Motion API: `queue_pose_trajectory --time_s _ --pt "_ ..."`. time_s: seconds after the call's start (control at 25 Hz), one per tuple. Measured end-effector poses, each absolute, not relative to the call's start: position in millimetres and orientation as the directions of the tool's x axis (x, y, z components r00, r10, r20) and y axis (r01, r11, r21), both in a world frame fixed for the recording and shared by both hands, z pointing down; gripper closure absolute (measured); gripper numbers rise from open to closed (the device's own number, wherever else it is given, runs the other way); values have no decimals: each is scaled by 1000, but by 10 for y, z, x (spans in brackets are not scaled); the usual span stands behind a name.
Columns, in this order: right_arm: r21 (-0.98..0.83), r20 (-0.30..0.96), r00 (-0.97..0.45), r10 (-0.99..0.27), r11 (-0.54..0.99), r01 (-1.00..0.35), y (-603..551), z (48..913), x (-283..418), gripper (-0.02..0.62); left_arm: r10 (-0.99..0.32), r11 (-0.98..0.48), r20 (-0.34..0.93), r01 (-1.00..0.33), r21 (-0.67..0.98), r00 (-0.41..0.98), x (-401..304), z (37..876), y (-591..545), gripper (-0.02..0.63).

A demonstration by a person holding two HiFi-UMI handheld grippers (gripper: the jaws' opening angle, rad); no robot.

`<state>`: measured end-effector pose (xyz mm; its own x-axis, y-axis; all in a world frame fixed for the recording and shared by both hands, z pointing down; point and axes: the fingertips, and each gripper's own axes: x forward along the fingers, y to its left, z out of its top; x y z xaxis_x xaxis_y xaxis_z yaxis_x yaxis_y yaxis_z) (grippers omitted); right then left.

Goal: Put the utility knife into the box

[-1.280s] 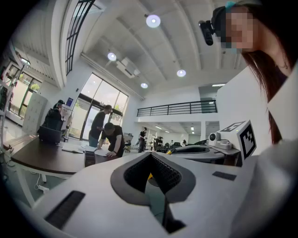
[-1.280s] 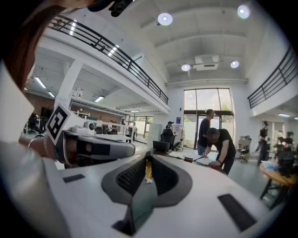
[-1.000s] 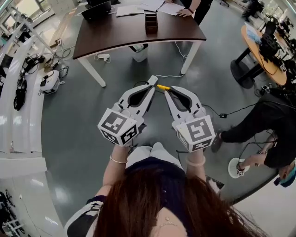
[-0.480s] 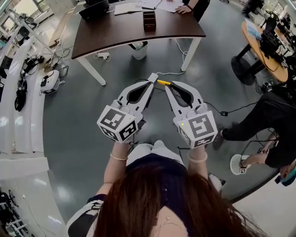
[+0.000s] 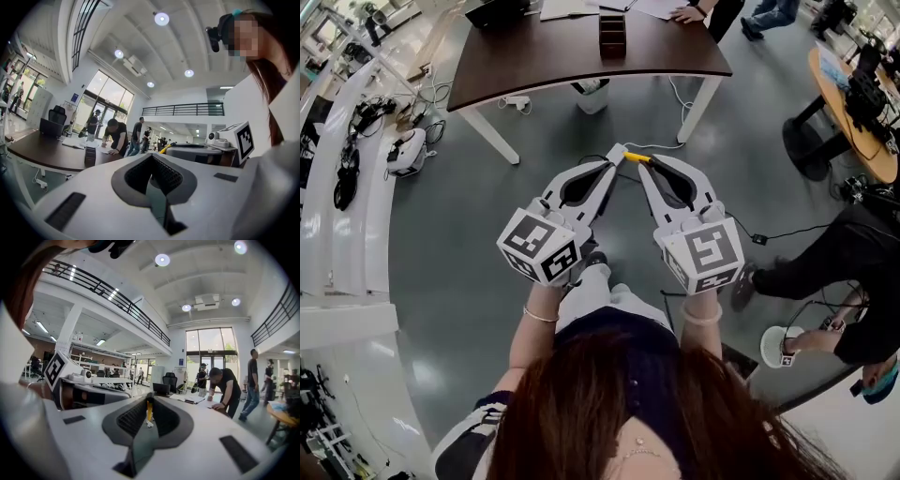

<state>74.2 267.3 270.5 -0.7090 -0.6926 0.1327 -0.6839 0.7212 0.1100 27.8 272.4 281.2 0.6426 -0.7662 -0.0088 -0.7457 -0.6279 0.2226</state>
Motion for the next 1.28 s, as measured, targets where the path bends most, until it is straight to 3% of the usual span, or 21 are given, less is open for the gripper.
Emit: queue_pose_trajectory --time_s 0.76,1.28 --pt "131 144 -672 -726 687 -714 837 2706 241 546 -748 -649 -21 -725 231 663 -276 2854 823 606" --pt "104 148 -691 -708 706 -701 -619 2882 286 546 -768 -619 -6 -740 263 640 -261 3084 -655 606"
